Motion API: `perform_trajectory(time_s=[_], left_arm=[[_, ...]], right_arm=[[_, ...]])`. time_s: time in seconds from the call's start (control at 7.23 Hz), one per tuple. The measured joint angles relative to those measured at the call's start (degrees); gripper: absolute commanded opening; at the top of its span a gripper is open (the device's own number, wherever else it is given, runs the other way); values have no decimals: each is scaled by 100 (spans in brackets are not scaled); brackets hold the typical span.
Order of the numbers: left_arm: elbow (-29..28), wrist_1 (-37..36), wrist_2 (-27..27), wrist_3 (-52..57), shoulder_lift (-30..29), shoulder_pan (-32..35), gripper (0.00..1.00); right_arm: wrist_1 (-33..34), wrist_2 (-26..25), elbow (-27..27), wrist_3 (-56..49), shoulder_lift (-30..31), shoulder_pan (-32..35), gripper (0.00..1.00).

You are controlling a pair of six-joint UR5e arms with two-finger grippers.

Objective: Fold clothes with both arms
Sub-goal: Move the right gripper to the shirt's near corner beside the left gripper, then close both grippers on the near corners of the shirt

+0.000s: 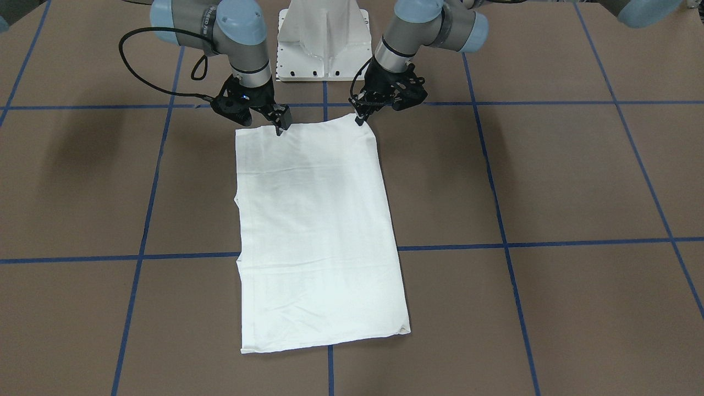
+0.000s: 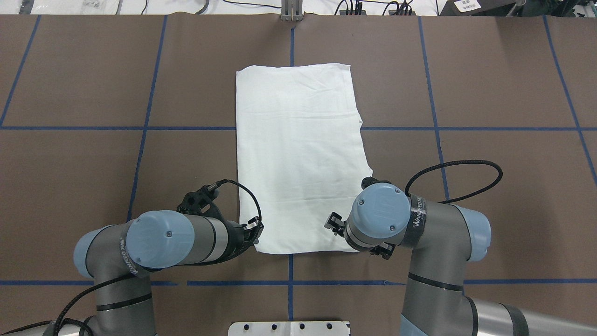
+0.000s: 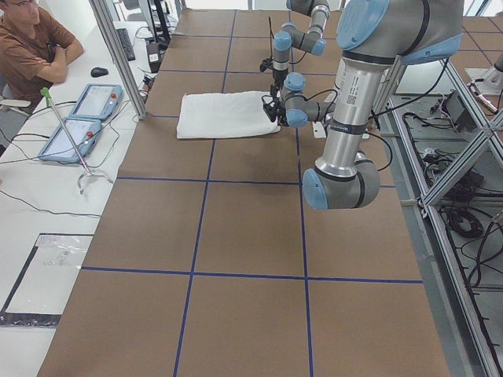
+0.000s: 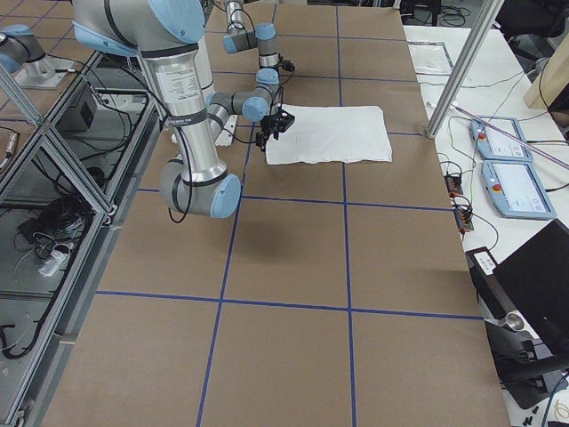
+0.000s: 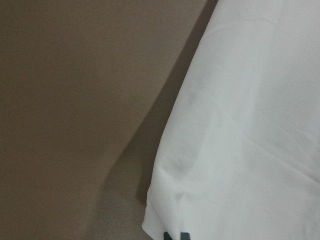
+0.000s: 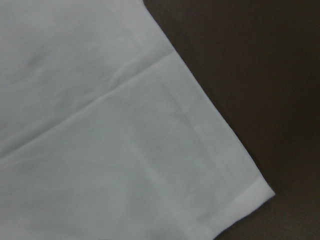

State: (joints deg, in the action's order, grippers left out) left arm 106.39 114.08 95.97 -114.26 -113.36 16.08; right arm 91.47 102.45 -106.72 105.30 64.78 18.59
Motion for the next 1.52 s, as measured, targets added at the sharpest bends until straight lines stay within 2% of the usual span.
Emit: perform_trajectory(time_s=[1.24,1.38,1.52], left_arm=[[-15,0,-8,0,-2,17,0],[-18,0,-8,0,-4,18,0],[-23,2,-10,0,-6,18,0]], right_arm=[[-134,-158,132,223,29,-174,99],[-139,-167,144,223,27,-177,94],[-146,-171,168,226,24,-182,73]])
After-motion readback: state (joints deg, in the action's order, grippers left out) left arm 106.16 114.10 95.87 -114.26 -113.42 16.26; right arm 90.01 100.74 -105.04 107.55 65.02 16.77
